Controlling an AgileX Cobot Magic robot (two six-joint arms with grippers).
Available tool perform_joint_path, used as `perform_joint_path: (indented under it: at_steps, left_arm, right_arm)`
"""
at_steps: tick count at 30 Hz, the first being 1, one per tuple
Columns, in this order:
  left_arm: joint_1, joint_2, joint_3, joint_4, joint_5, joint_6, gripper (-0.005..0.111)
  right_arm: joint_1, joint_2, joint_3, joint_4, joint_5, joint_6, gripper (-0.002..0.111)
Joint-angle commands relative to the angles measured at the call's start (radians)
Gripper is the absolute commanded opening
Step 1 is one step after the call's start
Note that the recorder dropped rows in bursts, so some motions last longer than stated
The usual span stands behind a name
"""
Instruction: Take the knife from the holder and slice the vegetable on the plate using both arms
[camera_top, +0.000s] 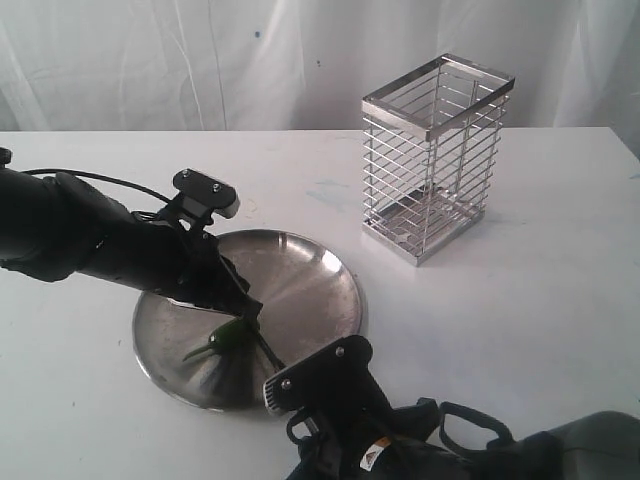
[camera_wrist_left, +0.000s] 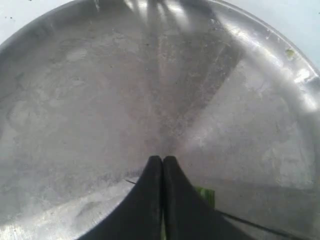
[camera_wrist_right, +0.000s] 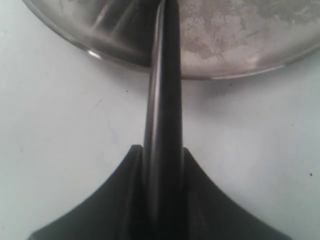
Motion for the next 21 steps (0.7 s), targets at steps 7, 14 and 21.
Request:
perform_joint_path:
  at_steps: [7,14,21]
  left_arm:
    - [0.0,0.059,0.005,-0.012,0.004,-0.001,0.0]
    - [0.0,0.114,0.003,-0.003,-0.048,0.007,0.0]
    - [0.0,-0.032,-0.013,-0.003,-0.04,0.007,0.0]
  right_arm:
    - [-0.003,-0.001,-0.004,-0.006,0.004,-0.017,0.0]
    - [-0.003,-0.001,-0.004,-0.006,0.014,-0.017,0.0]
    - [-0.003,-0.001,-0.004,-0.002,0.015,-0.017,0.0]
